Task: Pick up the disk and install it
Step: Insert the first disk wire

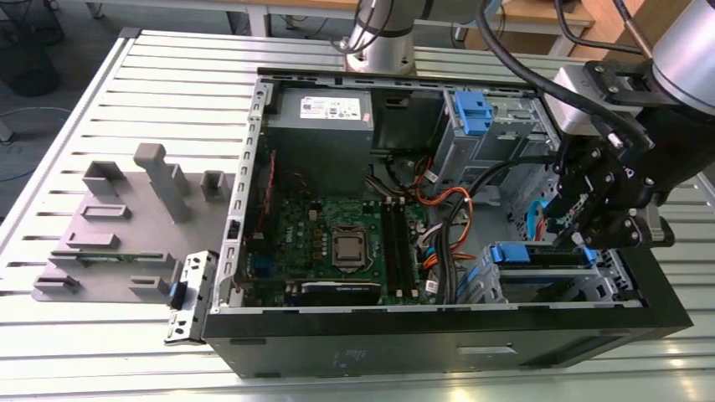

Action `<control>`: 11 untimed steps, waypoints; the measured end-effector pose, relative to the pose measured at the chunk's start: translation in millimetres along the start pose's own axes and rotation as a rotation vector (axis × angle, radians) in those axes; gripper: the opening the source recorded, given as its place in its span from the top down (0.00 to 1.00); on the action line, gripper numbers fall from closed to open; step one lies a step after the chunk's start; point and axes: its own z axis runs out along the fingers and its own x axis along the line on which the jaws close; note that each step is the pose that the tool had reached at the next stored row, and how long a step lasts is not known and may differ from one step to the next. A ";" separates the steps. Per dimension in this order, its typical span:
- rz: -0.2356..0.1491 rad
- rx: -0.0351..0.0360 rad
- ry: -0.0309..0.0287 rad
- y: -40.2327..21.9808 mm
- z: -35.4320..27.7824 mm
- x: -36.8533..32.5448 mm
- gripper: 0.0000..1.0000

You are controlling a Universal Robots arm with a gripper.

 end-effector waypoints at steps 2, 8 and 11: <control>0.000 0.0000 0.0023 0.0 1.5 -0.2 0.58; 0.000 0.0000 0.0027 0.0 1.8 -0.2 0.58; 0.000 0.0000 0.0027 0.0 1.9 -0.2 0.60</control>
